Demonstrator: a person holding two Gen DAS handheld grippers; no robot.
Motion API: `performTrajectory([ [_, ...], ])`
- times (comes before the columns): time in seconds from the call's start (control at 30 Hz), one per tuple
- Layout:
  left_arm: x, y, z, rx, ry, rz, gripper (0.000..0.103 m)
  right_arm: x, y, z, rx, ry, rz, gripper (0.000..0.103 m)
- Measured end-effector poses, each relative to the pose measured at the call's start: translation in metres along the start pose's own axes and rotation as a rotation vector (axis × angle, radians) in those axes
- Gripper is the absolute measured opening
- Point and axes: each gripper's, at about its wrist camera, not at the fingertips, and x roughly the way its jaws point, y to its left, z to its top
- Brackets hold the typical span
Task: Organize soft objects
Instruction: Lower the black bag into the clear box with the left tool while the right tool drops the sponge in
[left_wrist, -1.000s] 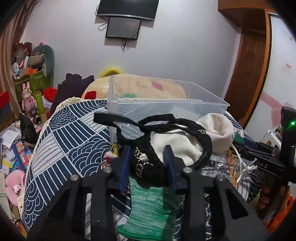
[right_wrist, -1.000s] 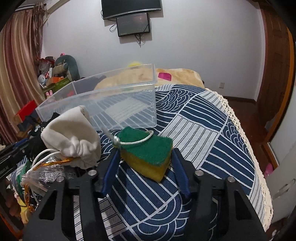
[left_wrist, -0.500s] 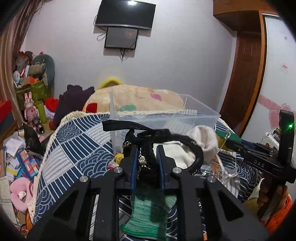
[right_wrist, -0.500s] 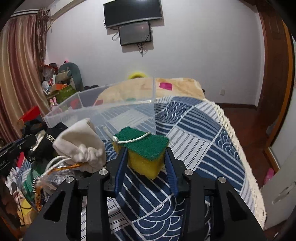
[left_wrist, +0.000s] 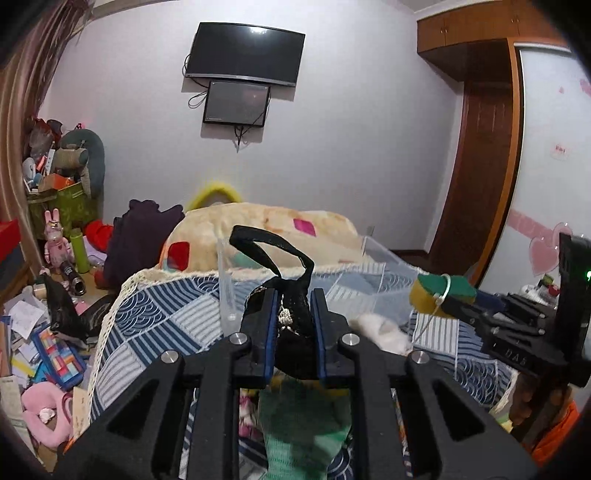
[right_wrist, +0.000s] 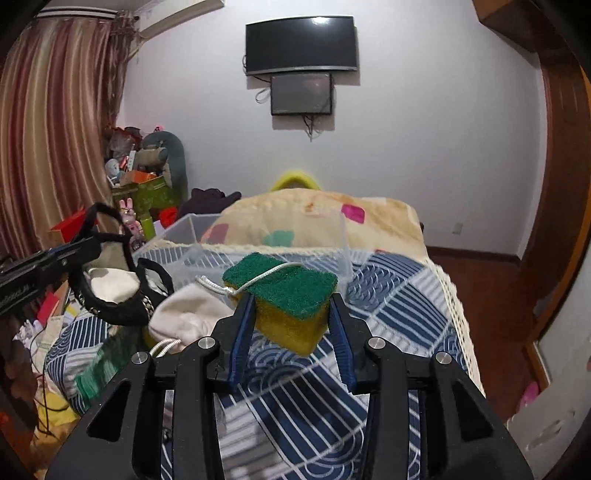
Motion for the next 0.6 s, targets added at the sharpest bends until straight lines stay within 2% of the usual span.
performTrajectory([
  [0.17,0.009,0.008,0.016,-0.031,-0.015,-0.030,0.015,0.012,0.001,0.011,-0.015,-0.011,0.019,0.036],
  [0.6,0.038,0.018,0.041,-0.013,-0.005,-0.012,0.014,0.044,0.001,0.026,-0.022,0.016,0.043,0.036],
])
